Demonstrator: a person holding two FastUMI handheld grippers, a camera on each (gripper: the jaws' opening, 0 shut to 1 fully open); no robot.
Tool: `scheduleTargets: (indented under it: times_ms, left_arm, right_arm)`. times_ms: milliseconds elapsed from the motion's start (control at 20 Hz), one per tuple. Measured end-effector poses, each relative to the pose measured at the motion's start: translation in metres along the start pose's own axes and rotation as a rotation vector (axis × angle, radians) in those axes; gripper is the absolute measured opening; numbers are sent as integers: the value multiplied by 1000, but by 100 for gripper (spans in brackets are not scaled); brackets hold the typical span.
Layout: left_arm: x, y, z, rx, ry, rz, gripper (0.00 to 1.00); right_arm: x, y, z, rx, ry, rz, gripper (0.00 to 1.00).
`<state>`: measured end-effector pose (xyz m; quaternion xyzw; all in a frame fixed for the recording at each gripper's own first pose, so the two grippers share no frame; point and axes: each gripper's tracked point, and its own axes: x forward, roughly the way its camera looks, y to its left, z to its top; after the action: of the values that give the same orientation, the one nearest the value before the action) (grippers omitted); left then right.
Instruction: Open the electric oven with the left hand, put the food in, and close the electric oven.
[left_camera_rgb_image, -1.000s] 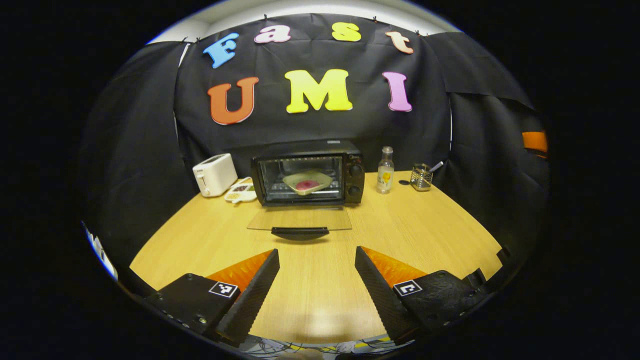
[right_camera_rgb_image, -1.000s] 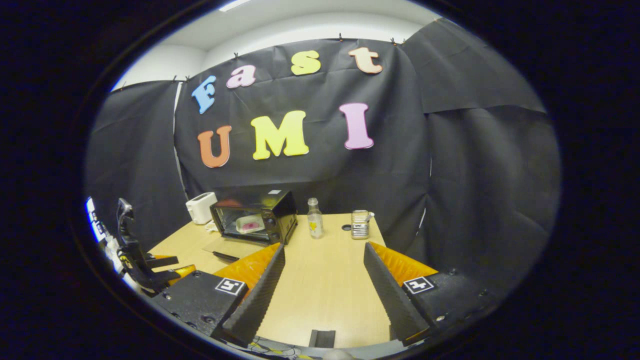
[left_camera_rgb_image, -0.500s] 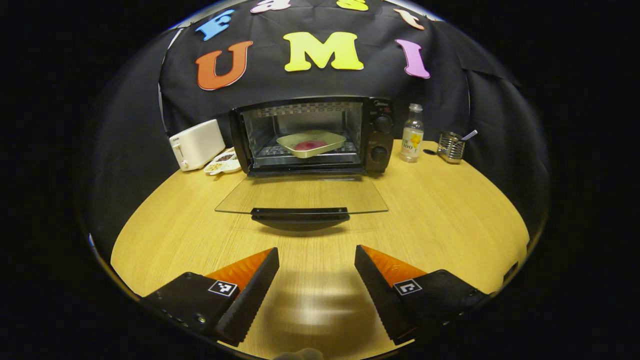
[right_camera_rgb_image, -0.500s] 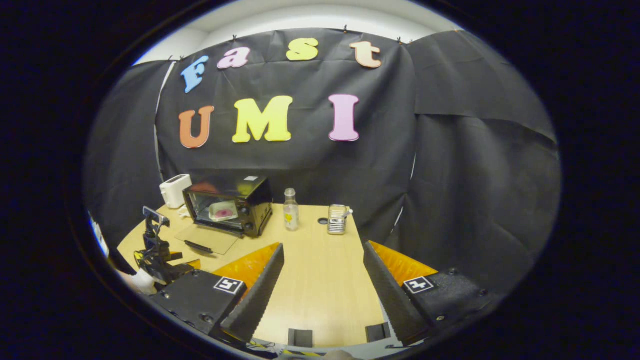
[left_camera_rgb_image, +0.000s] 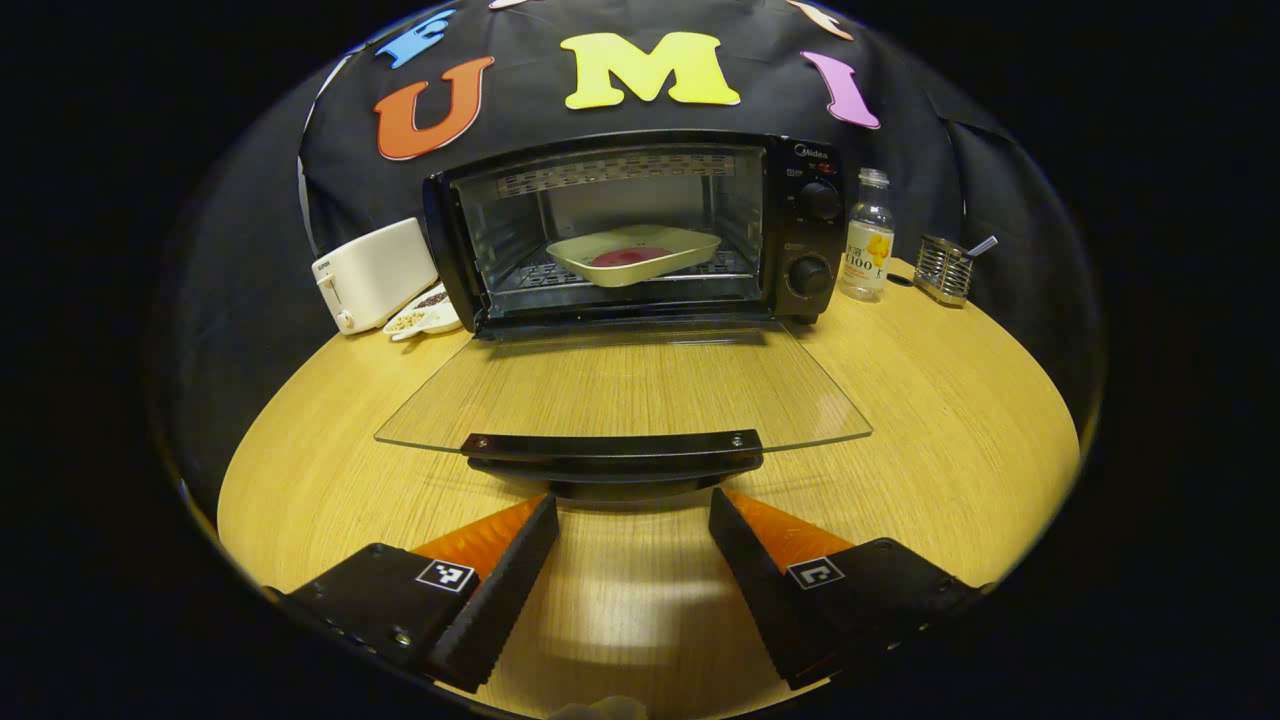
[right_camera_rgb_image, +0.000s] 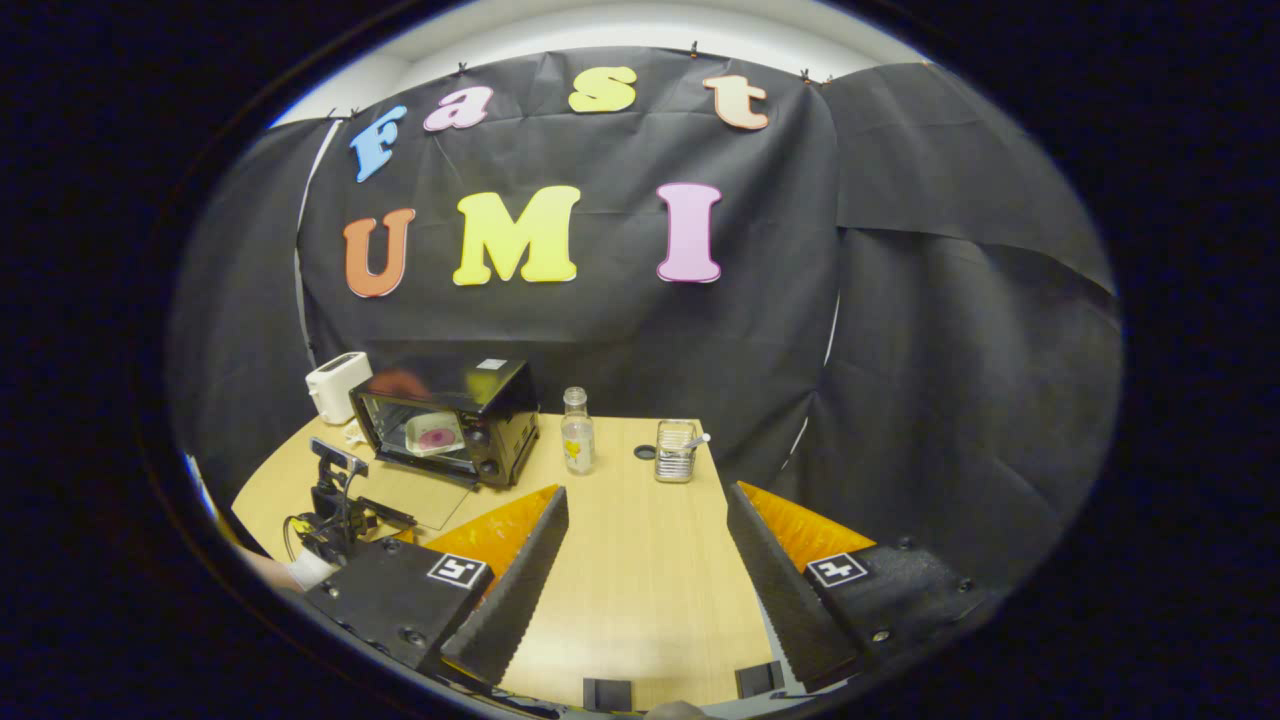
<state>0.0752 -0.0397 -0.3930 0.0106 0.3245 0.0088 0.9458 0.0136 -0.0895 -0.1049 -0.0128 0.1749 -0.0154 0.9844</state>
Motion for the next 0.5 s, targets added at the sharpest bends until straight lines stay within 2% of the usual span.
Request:
scheduleTargets:
  times_ms: [500]
  left_arm:
    - [-13, 3, 22, -27, -31, -9, 97]
  right_arm:
    - [5, 10, -13, 74, 28, 20, 100]
